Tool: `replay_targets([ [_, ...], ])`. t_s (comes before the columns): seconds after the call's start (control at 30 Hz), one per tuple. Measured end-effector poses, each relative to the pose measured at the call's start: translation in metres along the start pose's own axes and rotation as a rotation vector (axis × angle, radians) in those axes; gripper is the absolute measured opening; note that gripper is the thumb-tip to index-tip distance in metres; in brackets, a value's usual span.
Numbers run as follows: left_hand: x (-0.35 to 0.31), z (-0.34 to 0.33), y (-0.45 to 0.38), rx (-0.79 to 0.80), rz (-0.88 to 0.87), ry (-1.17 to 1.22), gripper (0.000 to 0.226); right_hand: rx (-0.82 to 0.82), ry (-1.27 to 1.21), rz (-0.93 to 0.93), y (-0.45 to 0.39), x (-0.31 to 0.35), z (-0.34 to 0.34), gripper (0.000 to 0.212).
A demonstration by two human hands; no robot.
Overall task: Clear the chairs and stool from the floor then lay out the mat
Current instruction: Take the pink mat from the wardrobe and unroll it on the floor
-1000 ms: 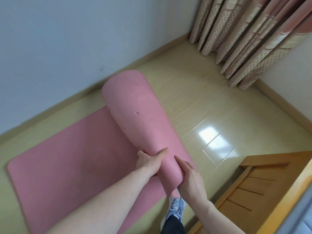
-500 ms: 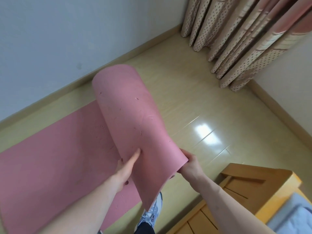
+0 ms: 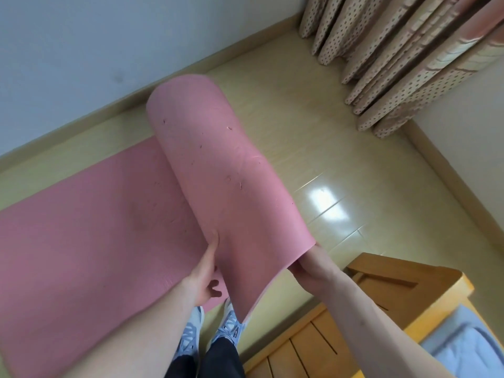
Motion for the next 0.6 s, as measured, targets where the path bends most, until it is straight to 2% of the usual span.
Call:
replay_targets([
  [0.07,0.007,0.003,-0.006,0.038,0.029,0.011,0.118,0.007,-0.017,0.011,0.0,0.0,0.002,0.037],
  [0.13,0.014,0.005,-0.007,0.141,0.059,0.047,0.095,0.014,-0.032,0.015,-0.002,0.001,0.004,0.037],
  [0.23,0.023,0.01,-0.007,0.227,0.054,0.136,0.083,0.038,0.0,0.016,0.001,0.005,0.003,0.036],
  [0.33,0.025,0.025,-0.012,0.107,-0.044,0.141,0.071,-0.062,0.147,0.036,0.005,0.015,0.001,0.034],
  [0.47,0.005,0.061,-0.01,-0.116,-0.163,0.274,0.055,-0.245,0.727,0.23,0.01,0.035,0.002,0.036],
  [0.53,-0.014,0.075,0.008,-0.226,-0.247,0.238,0.056,-0.244,0.941,0.294,0.018,0.045,0.001,0.053],
  [0.6,-0.033,0.078,0.033,-0.3,-0.324,0.185,0.046,-0.191,1.139,0.34,0.024,0.049,0.0,0.077],
])
Point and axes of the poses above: each hand's wrist, its own y-axis away from the middle knuckle, its own z-axis out of the back of the hand, x = y × z, the point moved 2 cm from there along -y, towards the middle knuckle, and after that the axes turned 15 degrees about z, right-handed, at the moved point
